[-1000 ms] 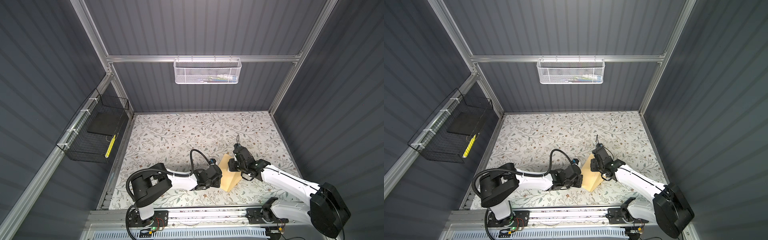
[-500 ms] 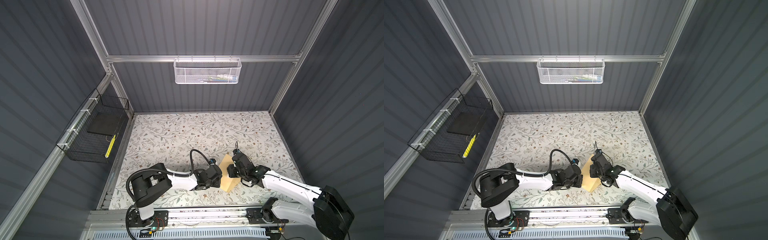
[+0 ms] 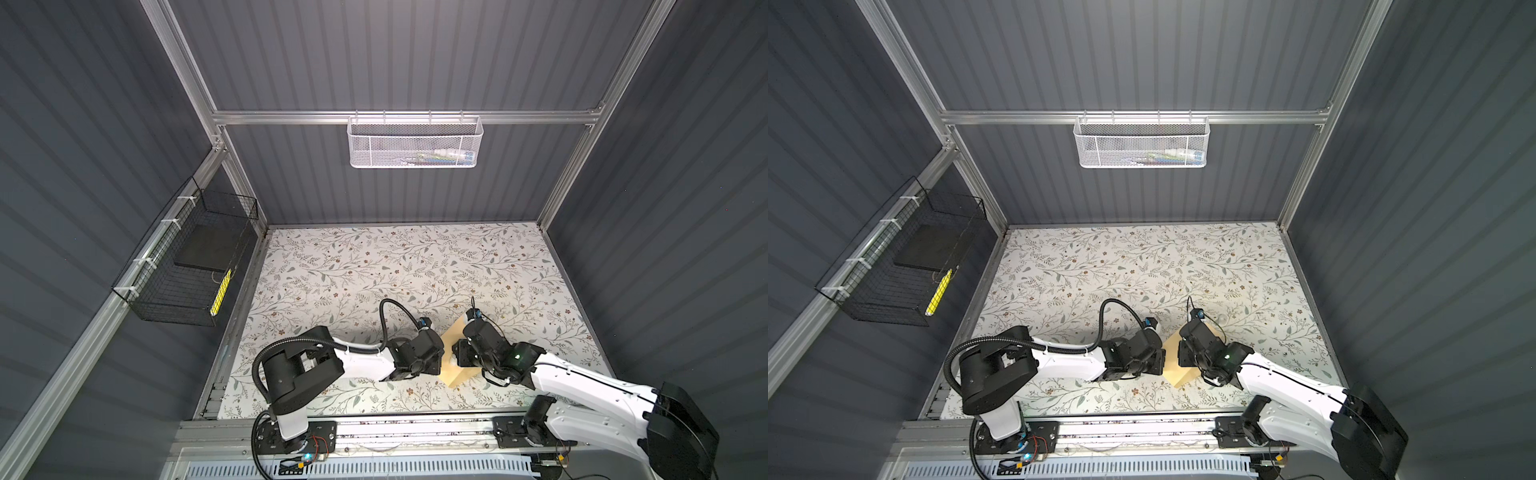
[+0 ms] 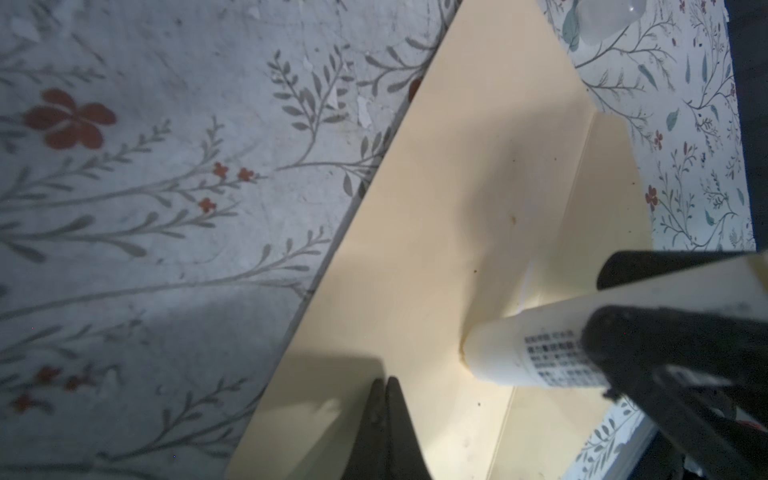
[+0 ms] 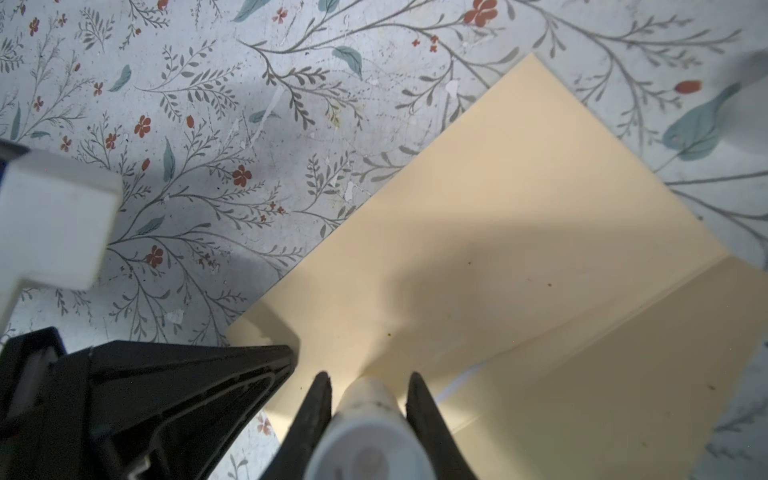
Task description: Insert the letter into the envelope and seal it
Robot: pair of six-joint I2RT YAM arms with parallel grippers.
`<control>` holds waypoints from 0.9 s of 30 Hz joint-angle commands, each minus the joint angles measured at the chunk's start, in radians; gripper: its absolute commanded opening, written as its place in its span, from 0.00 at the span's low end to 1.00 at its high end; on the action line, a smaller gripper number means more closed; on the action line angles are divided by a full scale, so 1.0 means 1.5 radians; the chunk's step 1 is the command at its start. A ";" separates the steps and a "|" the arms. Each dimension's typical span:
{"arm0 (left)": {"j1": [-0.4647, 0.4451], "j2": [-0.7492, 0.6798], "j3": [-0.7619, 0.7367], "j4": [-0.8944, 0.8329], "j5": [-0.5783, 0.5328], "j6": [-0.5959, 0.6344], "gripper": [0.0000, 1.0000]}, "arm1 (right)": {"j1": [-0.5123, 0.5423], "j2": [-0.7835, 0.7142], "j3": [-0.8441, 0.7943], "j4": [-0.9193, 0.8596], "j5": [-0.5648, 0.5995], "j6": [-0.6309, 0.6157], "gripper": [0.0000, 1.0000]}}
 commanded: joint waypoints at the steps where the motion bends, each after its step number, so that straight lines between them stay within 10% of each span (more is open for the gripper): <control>1: -0.002 0.040 -0.031 -0.080 -0.021 -0.006 0.00 | 0.014 0.003 -0.023 -0.013 -0.026 0.034 0.00; 27: -0.001 0.044 -0.027 -0.078 -0.017 -0.002 0.00 | -0.240 -0.079 0.057 -0.100 0.066 -0.078 0.00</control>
